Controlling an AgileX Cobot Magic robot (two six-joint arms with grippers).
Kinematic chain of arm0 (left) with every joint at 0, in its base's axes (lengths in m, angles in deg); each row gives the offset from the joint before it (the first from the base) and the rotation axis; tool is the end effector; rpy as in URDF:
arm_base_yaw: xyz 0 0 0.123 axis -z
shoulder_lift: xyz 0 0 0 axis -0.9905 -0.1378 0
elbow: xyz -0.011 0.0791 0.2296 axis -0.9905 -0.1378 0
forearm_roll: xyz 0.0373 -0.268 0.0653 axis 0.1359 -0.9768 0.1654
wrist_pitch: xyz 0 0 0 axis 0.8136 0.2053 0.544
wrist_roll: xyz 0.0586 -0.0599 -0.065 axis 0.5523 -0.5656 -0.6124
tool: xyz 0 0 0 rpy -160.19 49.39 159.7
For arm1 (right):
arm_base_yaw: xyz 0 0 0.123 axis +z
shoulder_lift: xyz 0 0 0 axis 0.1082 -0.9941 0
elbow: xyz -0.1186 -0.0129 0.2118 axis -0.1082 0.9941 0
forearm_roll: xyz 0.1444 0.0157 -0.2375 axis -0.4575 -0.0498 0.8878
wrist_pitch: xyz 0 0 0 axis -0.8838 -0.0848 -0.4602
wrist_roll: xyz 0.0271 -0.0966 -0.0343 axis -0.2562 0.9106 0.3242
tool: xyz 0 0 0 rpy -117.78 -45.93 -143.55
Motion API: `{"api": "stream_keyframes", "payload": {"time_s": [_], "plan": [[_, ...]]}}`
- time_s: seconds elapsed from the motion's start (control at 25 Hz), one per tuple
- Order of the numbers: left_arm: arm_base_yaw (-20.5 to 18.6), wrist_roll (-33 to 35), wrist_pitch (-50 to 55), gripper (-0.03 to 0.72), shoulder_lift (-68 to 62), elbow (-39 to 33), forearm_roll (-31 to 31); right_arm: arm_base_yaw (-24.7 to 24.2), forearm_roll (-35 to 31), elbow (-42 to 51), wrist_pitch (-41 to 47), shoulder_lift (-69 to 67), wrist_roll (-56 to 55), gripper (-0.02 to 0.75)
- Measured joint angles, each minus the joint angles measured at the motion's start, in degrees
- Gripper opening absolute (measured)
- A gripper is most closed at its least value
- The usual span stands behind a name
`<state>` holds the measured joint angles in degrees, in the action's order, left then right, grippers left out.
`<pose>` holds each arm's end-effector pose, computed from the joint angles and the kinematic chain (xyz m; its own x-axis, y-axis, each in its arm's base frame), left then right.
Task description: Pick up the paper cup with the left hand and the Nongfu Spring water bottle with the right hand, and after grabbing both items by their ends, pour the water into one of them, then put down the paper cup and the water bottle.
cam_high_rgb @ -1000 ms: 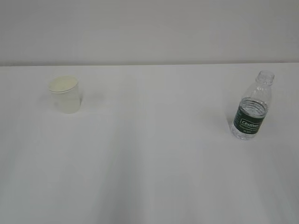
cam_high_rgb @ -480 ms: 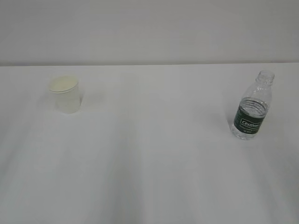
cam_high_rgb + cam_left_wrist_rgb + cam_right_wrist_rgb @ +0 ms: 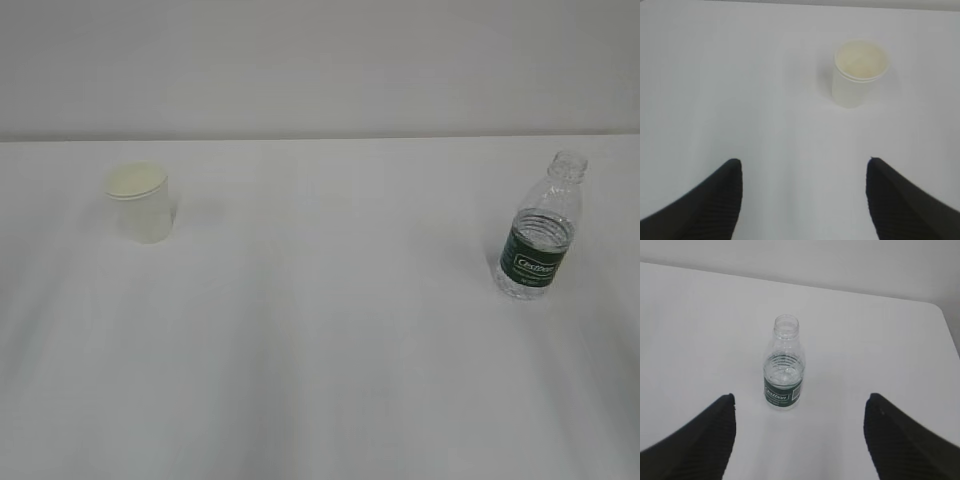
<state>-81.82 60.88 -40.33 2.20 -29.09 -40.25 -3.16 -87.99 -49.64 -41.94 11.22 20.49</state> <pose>0.2688 -0.0050 0.2241 -0.5767 -0.0889 -0.8121 -0.0188 0.9952 -0.0957 0.2126 0.0102 0.2677 -0.4643 -0.2027 -0.8622 -0.1282 0.9786 -0.1610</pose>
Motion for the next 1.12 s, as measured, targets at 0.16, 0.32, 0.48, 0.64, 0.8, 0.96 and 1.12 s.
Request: {"api": "stream_keyframes", "payload": {"time_s": [0.16, 0.32, 0.48, 0.64, 0.8, 0.96, 1.12], "plan": [[0.0, 0.0, -2.3, 0.549, -3.0, 0.0, 0.0, 0.0, -1.0, 1.0, -6.4, -4.3, 0.1, 0.596], [0.0, 0.1, -4.7, 0.547, -5.2, 0.0, 0.0, 0.0, -1.8, 4.7, -12.8, -6.2, 0.1, 0.596], [0.0, 0.1, -8.3, 0.547, -8.1, 0.0, 0.0, 0.0, -3.6, 9.1, -19.3, -6.3, 0.1, 0.595], [0.4, 0.1, -10.1, 0.547, -11.5, 0.0, -0.3, 0.0, -4.5, 13.6, -27.0, -6.3, -0.3, 0.595], [3.1, 0.1, -14.7, 0.545, -13.9, -1.6, -0.3, 0.0, -4.6, 16.4, -37.8, -7.3, -0.5, 0.595], [6.9, 0.1, -26.3, 0.540, -15.4, -8.1, -0.3, 0.0, -4.4, 17.1, -42.3, -11.9, -2.0, 0.595], [8.6, -0.4, -41.1, 0.538, -16.2, -15.4, -0.3, 0.0, -2.1, 17.2, -44.3, -16.3, -4.8, 0.595]]}}
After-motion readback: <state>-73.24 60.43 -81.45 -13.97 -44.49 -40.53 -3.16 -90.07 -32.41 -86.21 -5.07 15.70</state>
